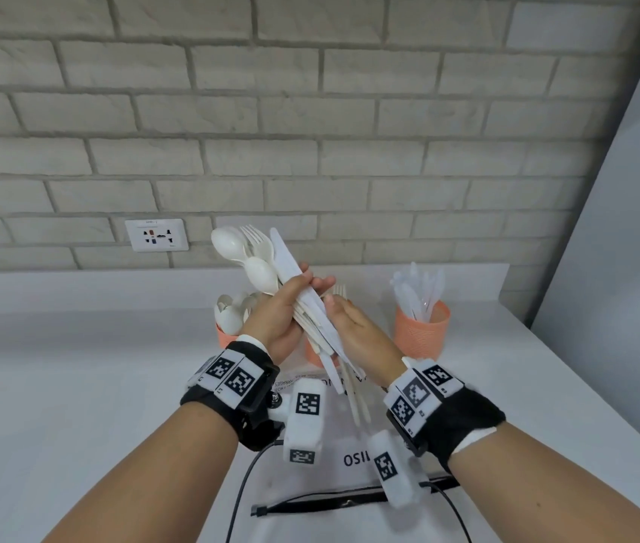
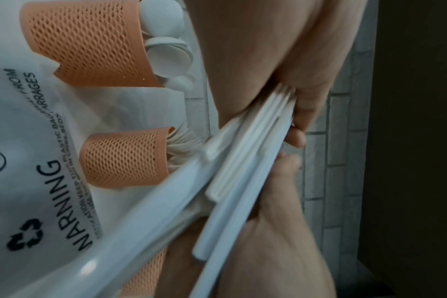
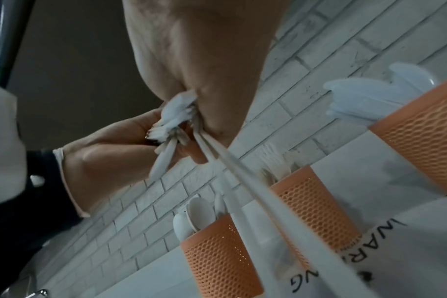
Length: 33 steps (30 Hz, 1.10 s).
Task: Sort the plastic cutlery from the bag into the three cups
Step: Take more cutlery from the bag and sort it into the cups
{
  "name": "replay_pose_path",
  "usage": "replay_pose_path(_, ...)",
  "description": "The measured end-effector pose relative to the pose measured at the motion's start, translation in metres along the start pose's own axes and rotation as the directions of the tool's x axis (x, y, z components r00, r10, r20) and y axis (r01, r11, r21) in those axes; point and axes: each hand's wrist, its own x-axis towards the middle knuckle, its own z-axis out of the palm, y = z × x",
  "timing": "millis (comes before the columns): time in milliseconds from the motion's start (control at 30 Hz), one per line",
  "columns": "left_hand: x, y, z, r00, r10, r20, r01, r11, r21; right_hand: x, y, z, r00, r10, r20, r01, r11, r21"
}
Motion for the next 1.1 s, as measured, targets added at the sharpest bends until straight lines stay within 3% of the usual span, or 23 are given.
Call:
replay_pose_path(100, 0.003, -0.003, 0.002, 0.999, 0.012, -0.034, -0.012, 1.0, 0.001, 0.006, 0.006, -0.012, 0.998, -0.048, -0.038, 0.048, 0.999, -0.001)
replay_pose_path(200, 0.007, -0.006, 0.0, 0.998, 0.0, -0.063, 0.0, 1.0, 0.012, 0.015, 0.012, -0.027, 0.978, -0.039, -0.203, 0.057, 0.995, 0.082)
replay_pose_path(267, 0.006, -0.011, 0.001, 0.999, -0.042, -0.025, 0.043, 0.999, 0.034, 0.02, 0.01, -0.037, 0.958, -0.067, -0.279, 0.107, 0.986, 0.129)
replay_pose_path(400, 0.0, -0.028, 0.01, 0.983, -0.177, 0.04, 0.172, 0.979, 0.107, 0.025, 0.0, -0.042, 0.94, -0.147, -0.307, 0.204, 0.965, 0.163)
replay_pose_path(533, -0.006, -0.037, 0.017, 0.94, -0.27, 0.207, 0.255, 0.962, 0.098, 0.029, 0.002, -0.045, 0.922, -0.157, -0.353, 0.21, 0.971, 0.117)
replay_pose_path(633, -0.005, -0.044, 0.013, 0.922, -0.289, 0.258, 0.259, 0.955, 0.145, 0.028, 0.011, -0.048, 0.966, -0.113, -0.235, 0.122, 0.992, 0.026)
replay_pose_path(767, -0.006, -0.052, 0.013, 0.941, -0.296, 0.162, 0.268, 0.947, 0.178, 0.023, 0.015, -0.051, 0.998, 0.034, -0.045, -0.037, 0.998, -0.058)
replay_pose_path(867, -0.003, -0.056, 0.015, 0.97, -0.231, 0.079, 0.212, 0.957, 0.2, 0.018, 0.016, -0.05, 0.988, -0.076, -0.133, 0.048, 0.978, -0.202)
replay_pose_path(967, -0.001, -0.057, 0.019, 0.982, -0.187, 0.002, 0.183, 0.962, 0.205, 0.006, 0.015, -0.05, 0.914, -0.275, -0.3, 0.194, 0.943, -0.272)
replay_pose_path(1033, 0.0, -0.056, 0.02, 0.987, -0.155, -0.027, 0.157, 0.964, 0.216, -0.002, 0.014, -0.054, 0.929, -0.287, -0.234, 0.216, 0.933, -0.288)
replay_pose_path(1100, 0.004, -0.056, 0.02, 0.991, -0.13, -0.038, 0.135, 0.974, 0.184, -0.008, 0.013, -0.053, 0.986, -0.158, -0.044, 0.14, 0.949, -0.282)
